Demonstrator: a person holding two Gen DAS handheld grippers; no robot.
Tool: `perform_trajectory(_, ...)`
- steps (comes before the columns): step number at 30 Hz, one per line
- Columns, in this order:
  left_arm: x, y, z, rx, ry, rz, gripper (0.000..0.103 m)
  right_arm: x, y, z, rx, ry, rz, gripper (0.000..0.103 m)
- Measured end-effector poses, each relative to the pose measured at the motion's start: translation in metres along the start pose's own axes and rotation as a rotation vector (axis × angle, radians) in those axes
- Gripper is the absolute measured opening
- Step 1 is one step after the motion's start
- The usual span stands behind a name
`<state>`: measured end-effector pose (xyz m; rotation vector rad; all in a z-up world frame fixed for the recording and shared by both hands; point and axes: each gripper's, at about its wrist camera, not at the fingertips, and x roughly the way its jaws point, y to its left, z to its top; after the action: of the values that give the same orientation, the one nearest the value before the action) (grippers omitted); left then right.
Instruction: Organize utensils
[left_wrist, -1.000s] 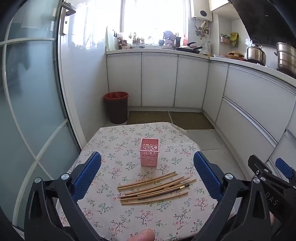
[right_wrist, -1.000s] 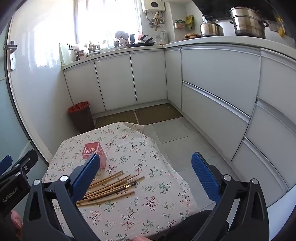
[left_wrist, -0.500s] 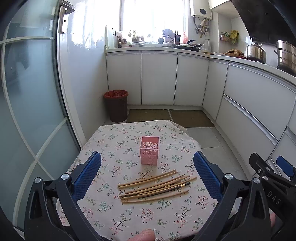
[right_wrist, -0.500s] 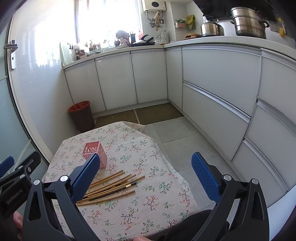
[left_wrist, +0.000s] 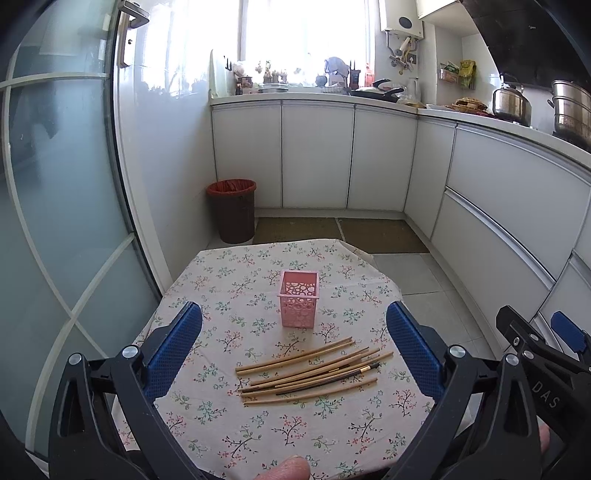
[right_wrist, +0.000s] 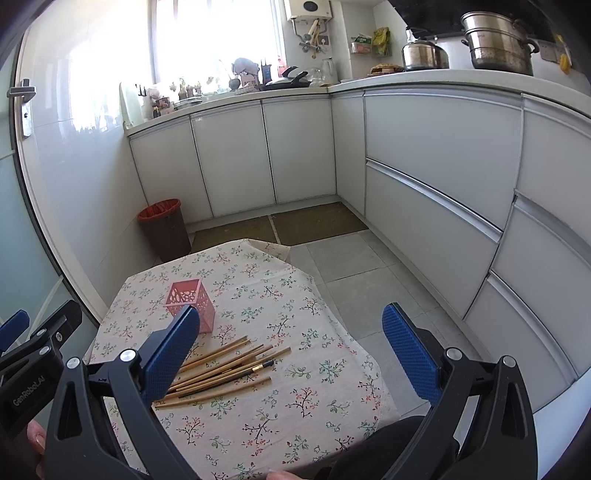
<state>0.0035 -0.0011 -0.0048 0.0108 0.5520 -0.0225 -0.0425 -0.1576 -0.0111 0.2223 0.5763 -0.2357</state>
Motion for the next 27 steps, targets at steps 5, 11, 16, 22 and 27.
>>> perform_trajectory(5,-0.0005,0.0005,0.0004,0.000,0.003,-0.001,0.096,-0.0007,0.0011,-0.0017,0.003,-0.002,-0.008,0.096)
perform_trajectory(11,-0.0010,0.0011,0.0006,0.002,0.004,-0.001,0.096,-0.0003,0.0011,-0.0014,0.009,0.003,-0.008,0.096)
perform_trajectory(16,-0.0004,0.0011,0.0010,0.002,0.005,-0.002,0.096,-0.0003,0.0009,-0.0009,0.009,0.005,-0.008,0.096)
perform_trajectory(22,0.0001,0.0015,0.0007,0.001,0.007,-0.001,0.096,0.0000,0.0018,-0.0015,0.007,0.009,-0.006,0.096)
perform_trajectory(27,0.0020,0.0020,0.0006,0.000,0.014,0.000,0.096,0.0010,0.0019,-0.0020,0.008,0.017,-0.003,0.096)
